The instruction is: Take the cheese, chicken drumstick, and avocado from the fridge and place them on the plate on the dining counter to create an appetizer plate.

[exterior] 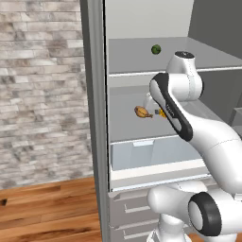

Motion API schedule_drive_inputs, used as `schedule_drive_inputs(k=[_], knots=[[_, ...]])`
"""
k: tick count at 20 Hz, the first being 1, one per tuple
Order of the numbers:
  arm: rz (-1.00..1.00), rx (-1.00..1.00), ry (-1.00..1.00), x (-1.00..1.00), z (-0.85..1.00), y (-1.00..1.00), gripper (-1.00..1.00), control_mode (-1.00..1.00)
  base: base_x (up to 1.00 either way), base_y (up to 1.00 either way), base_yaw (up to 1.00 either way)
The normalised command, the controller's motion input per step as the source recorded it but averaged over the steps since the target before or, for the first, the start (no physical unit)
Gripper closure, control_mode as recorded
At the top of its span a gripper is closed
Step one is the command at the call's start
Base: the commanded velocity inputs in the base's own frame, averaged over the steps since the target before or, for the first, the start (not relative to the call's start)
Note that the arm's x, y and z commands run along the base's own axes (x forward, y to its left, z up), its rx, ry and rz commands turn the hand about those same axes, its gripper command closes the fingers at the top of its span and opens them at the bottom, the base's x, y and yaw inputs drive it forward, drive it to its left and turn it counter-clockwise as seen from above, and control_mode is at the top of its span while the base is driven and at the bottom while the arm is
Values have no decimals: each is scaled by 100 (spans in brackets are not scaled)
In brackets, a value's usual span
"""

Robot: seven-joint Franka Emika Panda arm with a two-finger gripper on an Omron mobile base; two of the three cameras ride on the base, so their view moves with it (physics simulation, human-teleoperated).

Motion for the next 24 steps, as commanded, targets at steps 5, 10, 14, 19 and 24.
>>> schedule_drive_inputs(k=[5,10,14,19,24], knots=[[0,0,-4,-10,0,-8,-100,-100,0,0,0],[-4,0,-4,-5,0,-12,-100,-100,0,0,0],[-4,0,-12,-5,9,-11,-100,-100,0,0,0],[-4,0,-16,-4,40,-16,-100,-100,0,0,0],[-9,0,-8,0,64,-15,-100,-100,0,0,0]])
